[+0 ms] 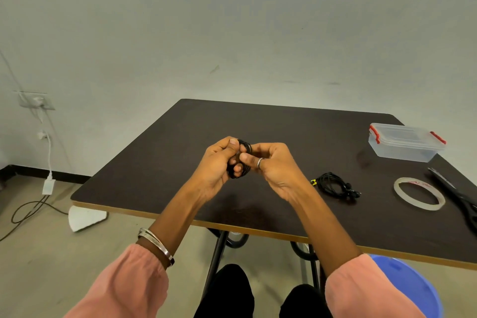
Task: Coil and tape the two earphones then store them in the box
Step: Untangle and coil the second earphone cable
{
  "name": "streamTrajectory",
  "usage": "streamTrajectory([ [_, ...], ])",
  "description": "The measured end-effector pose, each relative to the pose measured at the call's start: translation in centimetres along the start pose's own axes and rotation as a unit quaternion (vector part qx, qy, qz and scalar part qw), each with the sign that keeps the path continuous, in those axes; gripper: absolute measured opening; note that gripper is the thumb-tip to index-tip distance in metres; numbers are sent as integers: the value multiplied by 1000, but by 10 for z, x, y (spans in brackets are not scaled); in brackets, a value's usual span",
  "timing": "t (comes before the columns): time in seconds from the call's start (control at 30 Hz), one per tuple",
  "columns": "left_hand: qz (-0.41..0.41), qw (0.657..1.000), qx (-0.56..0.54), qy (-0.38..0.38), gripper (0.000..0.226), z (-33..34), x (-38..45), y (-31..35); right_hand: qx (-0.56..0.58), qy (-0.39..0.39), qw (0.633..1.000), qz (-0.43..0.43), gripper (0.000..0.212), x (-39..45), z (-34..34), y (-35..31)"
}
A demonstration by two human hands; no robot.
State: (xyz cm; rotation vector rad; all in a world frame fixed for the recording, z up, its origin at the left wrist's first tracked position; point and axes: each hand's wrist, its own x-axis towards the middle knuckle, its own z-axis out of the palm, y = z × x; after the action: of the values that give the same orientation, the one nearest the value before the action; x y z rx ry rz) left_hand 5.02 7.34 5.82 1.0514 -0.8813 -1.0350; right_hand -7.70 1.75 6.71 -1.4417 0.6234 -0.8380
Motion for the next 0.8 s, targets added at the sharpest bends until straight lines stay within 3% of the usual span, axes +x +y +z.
streamTrajectory([
  [0.13, 7, 1000, 15, 9, 27, 3, 0, -5, 23, 80, 996, 40, 16, 4, 2, 8],
  [0.3, 52, 995, 45, 69, 28, 1, 5, -17, 42, 118, 989, 73, 15, 8, 4, 16],
  [0.37, 81, 987, 105, 86, 28, 1, 5, -21, 58, 110, 988, 88, 21, 8, 2, 18],
  [0.5, 119, 972, 164, 117, 24, 3, 4, -26, 127, 76, 982, 116, 53, 7, -6, 16],
  [0.8, 124, 963, 220, 98, 22, 12, 6, -28, 157, 18, 983, 97, 65, 5, -11, 18],
])
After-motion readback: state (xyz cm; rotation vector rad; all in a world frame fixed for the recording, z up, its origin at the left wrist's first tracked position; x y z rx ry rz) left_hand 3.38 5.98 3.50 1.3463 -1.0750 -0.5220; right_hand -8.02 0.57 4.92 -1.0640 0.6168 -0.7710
